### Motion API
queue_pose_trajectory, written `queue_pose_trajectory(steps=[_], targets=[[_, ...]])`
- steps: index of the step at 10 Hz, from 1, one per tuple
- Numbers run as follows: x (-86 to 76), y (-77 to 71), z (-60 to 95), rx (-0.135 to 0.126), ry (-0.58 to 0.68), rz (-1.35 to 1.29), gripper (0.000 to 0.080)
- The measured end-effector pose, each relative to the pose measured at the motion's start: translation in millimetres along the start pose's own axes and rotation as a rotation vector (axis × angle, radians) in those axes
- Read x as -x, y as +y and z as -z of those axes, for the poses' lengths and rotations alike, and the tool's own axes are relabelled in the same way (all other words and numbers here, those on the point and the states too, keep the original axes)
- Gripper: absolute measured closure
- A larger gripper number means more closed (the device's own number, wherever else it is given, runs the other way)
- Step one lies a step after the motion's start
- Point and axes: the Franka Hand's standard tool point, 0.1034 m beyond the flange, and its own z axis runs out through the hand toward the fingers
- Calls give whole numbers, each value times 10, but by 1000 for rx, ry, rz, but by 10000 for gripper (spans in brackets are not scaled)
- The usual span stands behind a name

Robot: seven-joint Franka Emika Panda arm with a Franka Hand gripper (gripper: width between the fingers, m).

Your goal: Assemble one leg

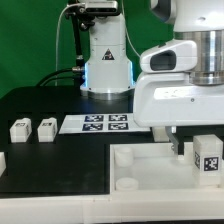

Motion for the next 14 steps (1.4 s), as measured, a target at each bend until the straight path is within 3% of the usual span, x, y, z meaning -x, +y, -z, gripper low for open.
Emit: queue_pose_trajectory(steps=[1,2,4,6,7,10,12,14], targets=[[1,0,-1,0,0,-22,276],[0,2,-2,0,0,-26,276],[6,-11,-4,-6,-3,-226,509],[-1,-25,-7,-12,-7,-439,509],[-32,-21,-10,-15,-36,-703,509],[-66,-3,-10,-55,-93,-1289,509],[-69,-4,-8,-57,-109,-1479,509],[-66,-10,-10,-57,-109,-1483,509]])
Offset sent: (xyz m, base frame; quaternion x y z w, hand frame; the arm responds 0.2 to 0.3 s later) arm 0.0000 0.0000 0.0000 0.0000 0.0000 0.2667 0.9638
